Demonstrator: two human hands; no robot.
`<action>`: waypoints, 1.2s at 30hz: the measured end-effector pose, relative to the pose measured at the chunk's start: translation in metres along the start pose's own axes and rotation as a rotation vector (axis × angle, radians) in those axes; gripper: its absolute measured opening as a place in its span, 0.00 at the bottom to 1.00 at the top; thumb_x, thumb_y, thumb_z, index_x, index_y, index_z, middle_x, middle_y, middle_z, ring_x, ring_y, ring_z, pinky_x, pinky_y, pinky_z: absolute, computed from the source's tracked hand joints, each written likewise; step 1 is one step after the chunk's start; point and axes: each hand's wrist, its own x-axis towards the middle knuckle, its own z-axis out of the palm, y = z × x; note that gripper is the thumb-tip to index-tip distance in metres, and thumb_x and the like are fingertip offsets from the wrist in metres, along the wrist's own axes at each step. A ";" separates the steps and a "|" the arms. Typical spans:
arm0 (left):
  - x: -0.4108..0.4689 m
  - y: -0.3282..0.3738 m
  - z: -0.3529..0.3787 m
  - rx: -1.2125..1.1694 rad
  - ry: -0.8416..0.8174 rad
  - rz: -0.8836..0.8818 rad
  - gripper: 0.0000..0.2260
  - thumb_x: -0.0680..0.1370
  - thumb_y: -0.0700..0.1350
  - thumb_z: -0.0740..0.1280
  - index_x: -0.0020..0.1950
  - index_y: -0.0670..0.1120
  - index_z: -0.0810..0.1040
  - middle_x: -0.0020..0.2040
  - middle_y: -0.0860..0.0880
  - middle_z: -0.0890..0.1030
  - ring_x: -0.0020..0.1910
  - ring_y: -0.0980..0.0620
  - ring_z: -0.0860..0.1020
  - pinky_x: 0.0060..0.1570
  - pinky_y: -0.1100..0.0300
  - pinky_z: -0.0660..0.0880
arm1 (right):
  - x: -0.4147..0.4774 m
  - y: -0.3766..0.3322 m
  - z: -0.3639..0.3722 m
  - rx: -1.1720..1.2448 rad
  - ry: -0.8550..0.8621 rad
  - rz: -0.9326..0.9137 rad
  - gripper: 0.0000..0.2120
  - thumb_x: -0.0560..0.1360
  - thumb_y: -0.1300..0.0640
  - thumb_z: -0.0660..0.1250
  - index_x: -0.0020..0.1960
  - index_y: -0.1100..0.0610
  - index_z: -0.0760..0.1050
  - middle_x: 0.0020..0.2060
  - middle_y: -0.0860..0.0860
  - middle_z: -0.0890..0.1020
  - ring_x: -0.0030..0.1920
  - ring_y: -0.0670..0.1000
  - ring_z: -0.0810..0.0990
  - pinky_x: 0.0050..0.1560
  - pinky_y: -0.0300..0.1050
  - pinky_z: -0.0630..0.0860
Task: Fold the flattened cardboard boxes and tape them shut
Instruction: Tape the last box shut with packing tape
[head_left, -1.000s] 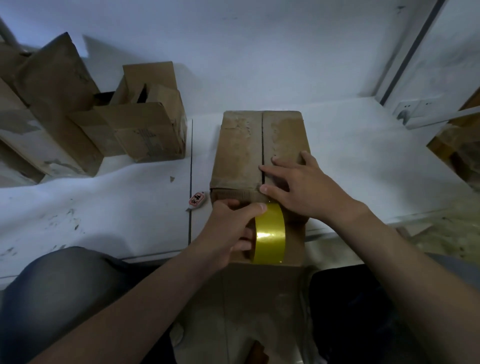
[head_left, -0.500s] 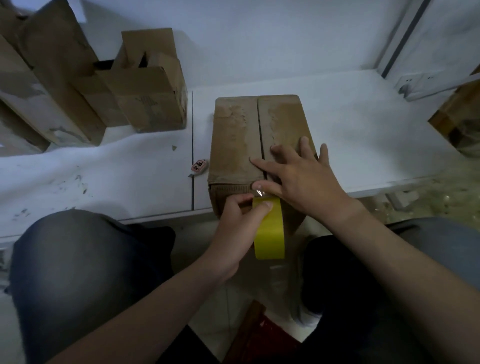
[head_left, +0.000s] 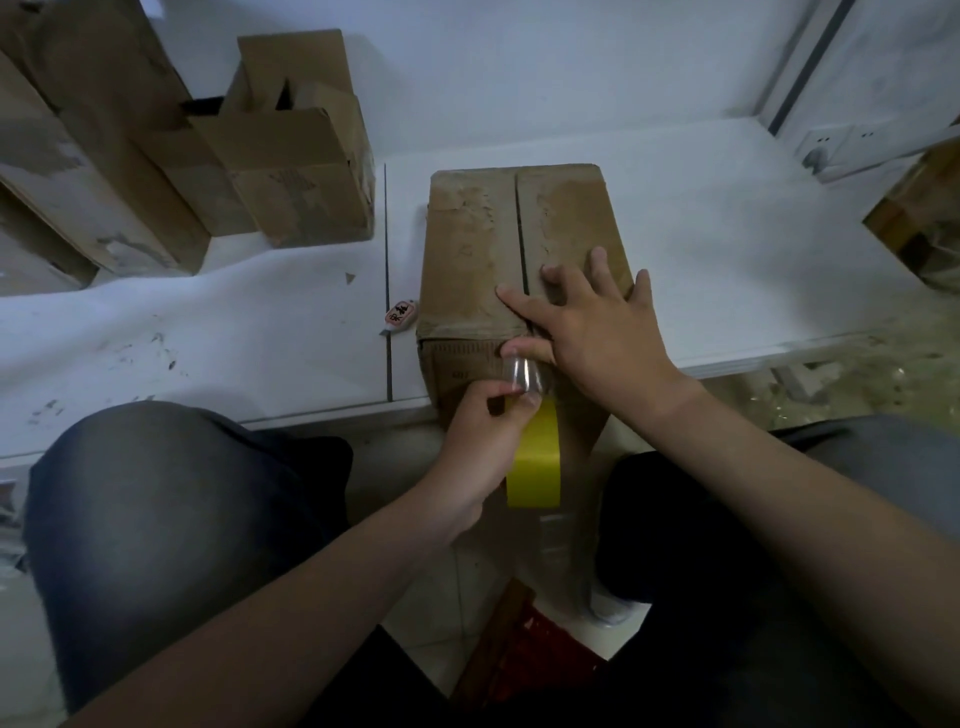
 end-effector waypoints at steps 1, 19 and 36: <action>0.000 -0.003 0.001 0.015 0.000 0.039 0.11 0.78 0.55 0.69 0.59 0.60 0.72 0.57 0.53 0.76 0.55 0.49 0.78 0.57 0.43 0.78 | 0.003 0.001 0.001 0.003 0.001 0.008 0.37 0.74 0.26 0.37 0.77 0.37 0.59 0.72 0.55 0.70 0.76 0.70 0.59 0.63 0.79 0.62; 0.026 -0.020 0.003 0.055 -0.075 -0.183 0.10 0.79 0.56 0.68 0.57 0.53 0.78 0.55 0.47 0.82 0.53 0.45 0.81 0.54 0.45 0.81 | 0.017 0.008 0.016 -0.019 0.108 -0.056 0.40 0.71 0.25 0.53 0.78 0.42 0.61 0.74 0.56 0.70 0.75 0.69 0.63 0.64 0.80 0.62; 0.068 0.035 -0.099 1.100 0.262 0.023 0.07 0.81 0.47 0.63 0.52 0.47 0.79 0.47 0.47 0.82 0.42 0.49 0.79 0.41 0.53 0.75 | 0.011 0.009 0.016 -0.001 0.137 -0.064 0.46 0.66 0.26 0.65 0.79 0.41 0.57 0.77 0.55 0.66 0.76 0.68 0.60 0.70 0.74 0.59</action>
